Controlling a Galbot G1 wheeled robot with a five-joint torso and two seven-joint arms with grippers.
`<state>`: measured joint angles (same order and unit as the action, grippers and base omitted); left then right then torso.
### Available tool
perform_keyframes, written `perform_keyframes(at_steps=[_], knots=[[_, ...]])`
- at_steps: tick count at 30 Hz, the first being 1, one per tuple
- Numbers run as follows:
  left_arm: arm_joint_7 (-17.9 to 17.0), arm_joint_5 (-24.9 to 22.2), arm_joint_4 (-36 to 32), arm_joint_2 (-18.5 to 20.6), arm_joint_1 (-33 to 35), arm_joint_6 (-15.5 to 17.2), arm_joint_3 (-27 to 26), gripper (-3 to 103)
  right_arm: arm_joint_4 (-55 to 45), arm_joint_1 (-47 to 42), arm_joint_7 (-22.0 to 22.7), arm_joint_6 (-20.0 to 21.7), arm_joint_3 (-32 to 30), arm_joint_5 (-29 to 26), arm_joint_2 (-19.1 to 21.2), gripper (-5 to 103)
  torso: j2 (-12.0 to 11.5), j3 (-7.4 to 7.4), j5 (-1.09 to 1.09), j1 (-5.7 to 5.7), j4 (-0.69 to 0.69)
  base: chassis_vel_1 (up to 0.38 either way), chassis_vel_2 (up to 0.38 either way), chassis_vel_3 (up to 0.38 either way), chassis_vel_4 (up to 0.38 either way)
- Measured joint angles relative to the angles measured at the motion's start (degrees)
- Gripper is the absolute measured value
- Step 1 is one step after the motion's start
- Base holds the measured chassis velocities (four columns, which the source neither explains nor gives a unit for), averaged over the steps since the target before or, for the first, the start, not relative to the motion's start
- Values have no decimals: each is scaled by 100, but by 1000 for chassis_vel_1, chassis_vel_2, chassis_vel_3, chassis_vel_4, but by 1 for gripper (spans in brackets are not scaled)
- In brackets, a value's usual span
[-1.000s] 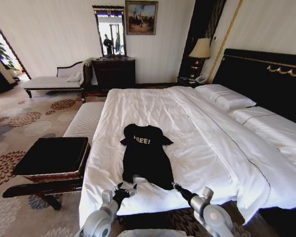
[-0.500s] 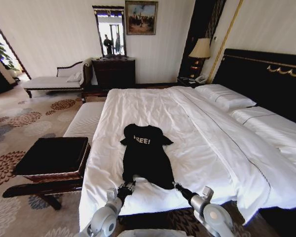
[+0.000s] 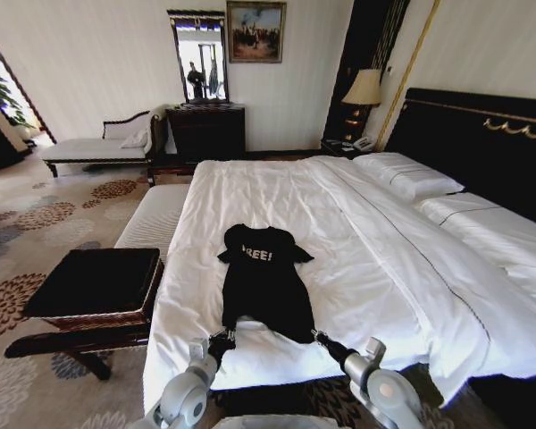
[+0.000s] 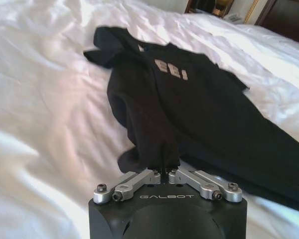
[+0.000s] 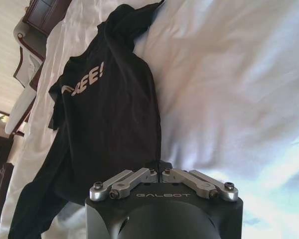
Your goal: Fold the clothes on the bed and place them into the basket.
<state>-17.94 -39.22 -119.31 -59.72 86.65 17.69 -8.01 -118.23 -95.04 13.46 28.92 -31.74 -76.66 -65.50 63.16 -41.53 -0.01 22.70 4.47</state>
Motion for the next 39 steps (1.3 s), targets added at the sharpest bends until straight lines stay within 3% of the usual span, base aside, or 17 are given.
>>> perform_keyframes(at_steps=[7, 10, 12, 13, 15, 20, 22, 28, 32, 34, 39], knots=[[-83, -514, -930, 581, 526, 109, -732, 2, -449, -39, 614, 357, -315, -451, 492, 0, 0, 1, 1, 0, -1, 0, 0, 0, 0], [-178, -690, -1416, 882, 931, 267, -976, 2, -851, -89, 1509, 846, -444, -1001, 662, 0, 0, 1, 1, 0, -1, 0, 0, 0, 0], [-254, -790, -1572, 967, 1161, 357, -1102, 2, -992, -159, 1844, 1052, -489, -1187, 728, 0, 0, 1, 1, 0, 0, 0, 0, 0, 0], [-254, -790, -1572, 967, 1161, 357, -1102, 2, -992, -159, 1844, 1052, -489, -1187, 728, 0, 0, 1, 1, 0, 0, 0, 0, 0, 0], [-335, -997, -1790, 1030, 1617, 516, -1395, 2, -1132, -285, 2272, 1303, -591, -1387, 810, 0, 0, 1, 0, -1, 0, 0, 0, 0, 0], [-362, -1216, -1995, 1028, 2209, 662, -1985, 2, -1238, -425, 2570, 1319, -774, -1555, 929, 0, 0, 1, 1, -1, -1, 0, 0, 0, 0], [-391, -1425, -2155, 1001, 2479, 790, -2469, 2, -1324, -456, 2729, 1320, -928, -1743, 999, 0, 0, 1, 2, -1, -1, 0, 0, 0, 0], [-641, -1798, -2431, 1001, 2548, 1205, -2816, 2, -1529, -485, 3149, 1361, -1105, -2198, 1211, 0, 0, 0, 0, -1, -1, 0, 0, 0, 0], [-660, -1620, -2433, 1010, 2659, 1283, -2715, 2, -1549, -662, 3170, 1362, -990, -2004, 1208, 0, -1, 0, 1, 0, 1, 0, 0, 0, 0], [-598, -1237, -2372, 952, 2877, 1286, -2588, 2, -1523, -902, 3023, 1361, -802, -1509, 1128, 0, -1, 1, 1, 0, 0, 0, 0, 0, 0], [-562, -834, -2272, 846, 3219, 1275, -2410, 2, -1440, -1108, 2923, 1355, -603, -1031, 1022, 0, -1, 1, 1, -1, 0, 0, 0, 0, 0]])
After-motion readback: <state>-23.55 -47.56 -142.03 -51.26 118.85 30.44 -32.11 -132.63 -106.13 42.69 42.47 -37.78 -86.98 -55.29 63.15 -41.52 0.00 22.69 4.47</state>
